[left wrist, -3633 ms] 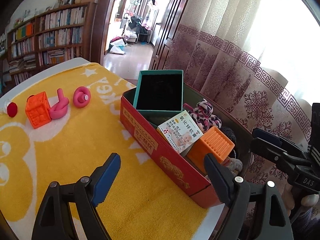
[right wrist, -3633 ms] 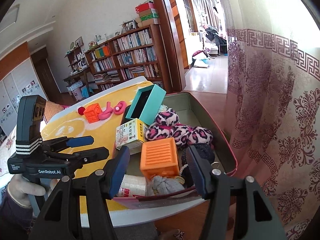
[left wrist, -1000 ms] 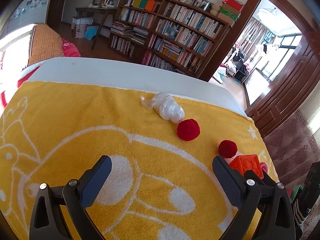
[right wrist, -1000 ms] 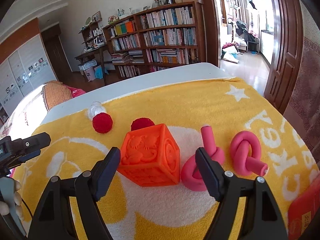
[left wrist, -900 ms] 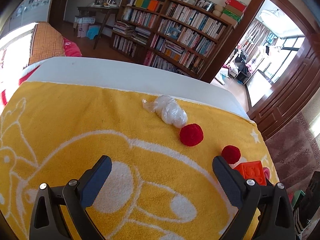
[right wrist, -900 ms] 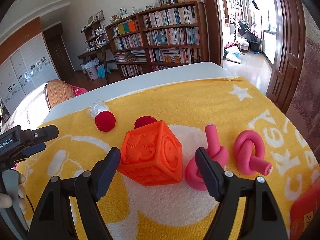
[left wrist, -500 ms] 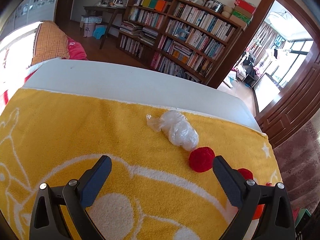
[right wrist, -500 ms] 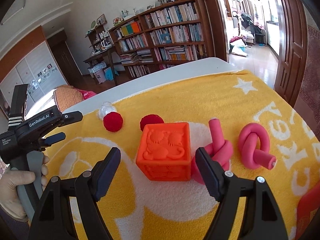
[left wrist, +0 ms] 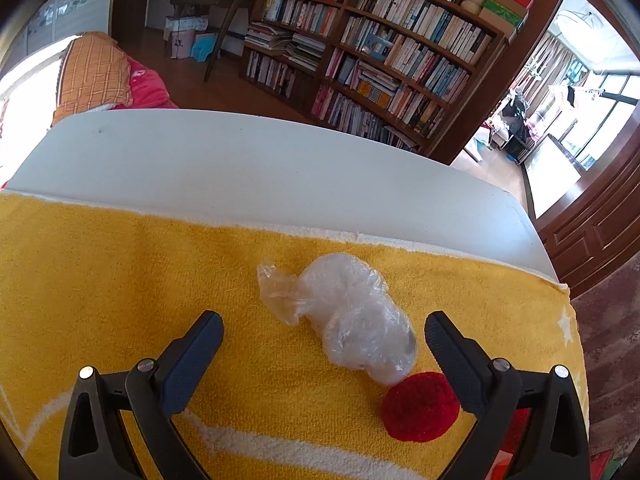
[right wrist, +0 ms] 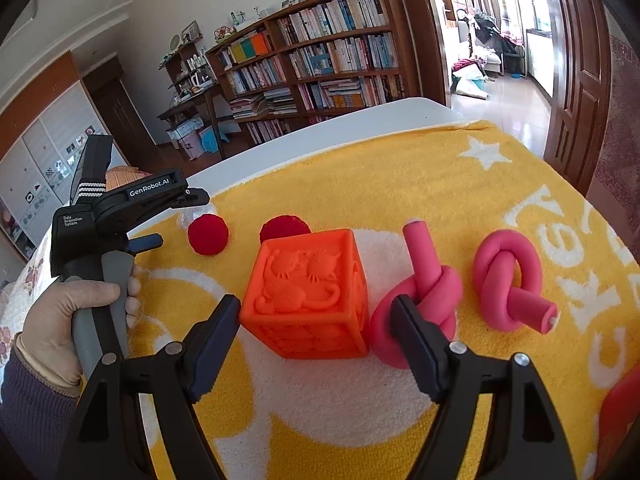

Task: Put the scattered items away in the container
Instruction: 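Grasp the plastic bag with the left gripper while the right gripper grasps the orange cube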

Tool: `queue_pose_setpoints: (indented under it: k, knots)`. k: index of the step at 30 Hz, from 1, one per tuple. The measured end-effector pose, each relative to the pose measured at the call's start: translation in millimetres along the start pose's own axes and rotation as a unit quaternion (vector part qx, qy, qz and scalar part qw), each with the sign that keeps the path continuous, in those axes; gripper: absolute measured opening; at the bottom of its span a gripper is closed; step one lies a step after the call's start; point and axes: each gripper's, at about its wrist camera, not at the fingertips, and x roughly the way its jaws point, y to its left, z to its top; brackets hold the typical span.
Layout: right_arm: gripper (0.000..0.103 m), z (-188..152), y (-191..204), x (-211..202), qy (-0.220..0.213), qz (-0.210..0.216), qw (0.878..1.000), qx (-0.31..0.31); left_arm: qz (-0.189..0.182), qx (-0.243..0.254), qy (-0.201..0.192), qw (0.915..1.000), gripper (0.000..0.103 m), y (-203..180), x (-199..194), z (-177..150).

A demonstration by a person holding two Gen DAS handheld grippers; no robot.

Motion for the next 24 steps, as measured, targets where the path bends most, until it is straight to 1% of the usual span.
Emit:
queue_pose_setpoints:
  k: [2,4,6,9,10,11,14,15,16,17,19,24]
  knots:
    - [0.08,0.2,0.4,0.0,0.0,-0.001,1.0,0.0,0.007,0.011,-0.005,0.9999,0.102,-3.5,5.1,3.0]
    - [0.08,0.2,0.1,0.1,-0.001,-0.002,1.0,0.0,0.02,0.024,-0.007,0.9995,0.092,-6.4,8.3,5.3]
    - [0.08,0.1,0.1,0.2,0.0,-0.002,1.0,0.0,0.017,0.026,-0.008,0.9995,0.064,-6.2,8.2,7.6]
    - [0.08,-1.1,0.3,0.5,0.001,-0.003,1.0,-0.002,0.0,0.021,-0.005,0.9998,0.049,-2.5,4.8,8.0]
    - [0.079,-1.3,0.6,0.4,0.001,-0.004,1.0,-0.003,-0.003,0.021,-0.006,0.9998,0.046,-0.6,2.1,6.9]
    - [0.077,-1.4,0.4,0.7,0.001,-0.007,1.0,-0.003,-0.008,0.02,-0.007,0.9997,0.044,1.7,-1.2,5.9]
    - [0.07,-1.8,-0.4,-0.5,0.0,-0.002,1.0,-0.003,-0.016,0.02,-0.022,0.9994,0.044,9.2,-16.8,-1.3]
    - [0.063,-1.9,1.3,-1.5,-0.002,-0.001,1.0,-0.008,-0.014,0.023,-0.027,0.9993,0.044,10.9,-21.1,-2.8]
    - [0.061,-2.4,4.3,-2.5,-0.003,0.001,1.0,-0.016,-0.014,0.024,-0.031,0.9991,0.044,12.9,-25.0,-4.0]
    - [0.061,-3.1,7.3,-2.9,-0.003,-0.006,1.0,-0.022,-0.016,0.023,-0.034,0.999,0.044,15.1,-29.3,-5.1]
    - [0.06,-3.6,8.3,-3.6,-0.004,-0.006,1.0,-0.023,-0.025,0.018,-0.041,0.9987,0.044,21.0,-41.1,-7.4]
    - [0.06,-2.1,-4.4,-7.6,-0.004,0.017,1.0,0.012,-0.042,0.021,-0.062,0.997,0.044,26.6,-79.4,-22.6]
